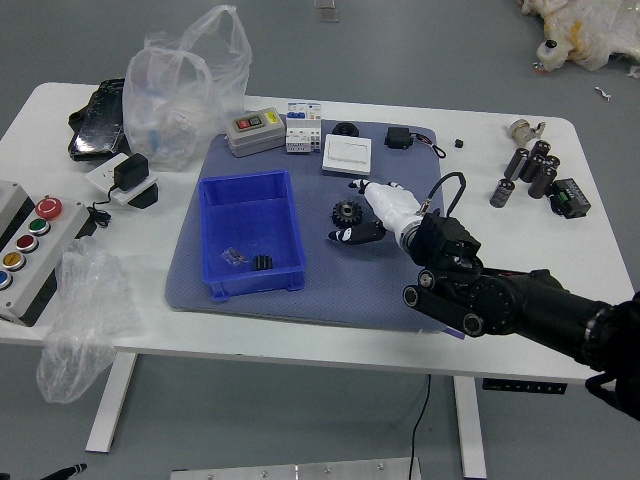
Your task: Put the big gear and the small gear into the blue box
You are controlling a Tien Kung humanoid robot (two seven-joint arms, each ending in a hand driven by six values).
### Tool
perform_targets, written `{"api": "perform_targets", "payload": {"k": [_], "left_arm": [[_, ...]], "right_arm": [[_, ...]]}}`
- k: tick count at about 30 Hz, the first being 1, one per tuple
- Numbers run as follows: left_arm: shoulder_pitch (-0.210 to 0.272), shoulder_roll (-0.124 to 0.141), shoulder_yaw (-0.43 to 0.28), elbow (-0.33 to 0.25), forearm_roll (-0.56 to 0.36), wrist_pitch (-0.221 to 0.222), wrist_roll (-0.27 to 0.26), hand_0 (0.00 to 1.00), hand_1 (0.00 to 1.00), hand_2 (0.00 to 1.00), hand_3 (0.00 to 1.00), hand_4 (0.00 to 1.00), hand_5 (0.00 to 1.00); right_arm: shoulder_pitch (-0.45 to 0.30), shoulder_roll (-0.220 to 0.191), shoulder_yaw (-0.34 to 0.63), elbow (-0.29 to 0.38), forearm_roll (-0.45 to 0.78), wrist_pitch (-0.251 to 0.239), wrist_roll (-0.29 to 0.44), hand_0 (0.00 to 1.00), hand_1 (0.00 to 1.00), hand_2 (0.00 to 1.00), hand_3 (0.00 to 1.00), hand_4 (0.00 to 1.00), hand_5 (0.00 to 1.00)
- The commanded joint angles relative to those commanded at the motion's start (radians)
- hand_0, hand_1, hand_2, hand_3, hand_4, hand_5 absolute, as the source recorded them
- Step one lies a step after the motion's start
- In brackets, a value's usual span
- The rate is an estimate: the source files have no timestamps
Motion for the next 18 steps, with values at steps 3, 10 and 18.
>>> {"api": "perform_targets", "payload": {"k": [3,10,18], "left_arm": [[-0.002,0.001,0.003,0.000,-0.001,0.000,-0.002,0.716,0.624,0.630,0.730,0.819,0.595],[-0.002,0.000,-0.001,0.000,0.002,0.000,-0.001,0.716,0.624,0.629,0.730,0.819,0.596],[0.002,-0.002,0.002,0.001,-0.006,0.001,-0.004,0.716,0.624,0.629,0.730,0.819,0.595]], "right_arm": [[-0.001,0.003,-0.014,-0.003,0.007,-0.010,0.001,0.948,0.737,0.652,0.799,0.733,0.147],[-0.007,0.007,-0.037,-0.004,0.040,-0.042,0.024,0.856,0.669,0.529,0.678,0.647,0.070],[-0.011,-0.021,0.056,0.036,-0.016,-0.067,0.043,0.844,0.666,0.524,0.675,0.650,0.093]]}}
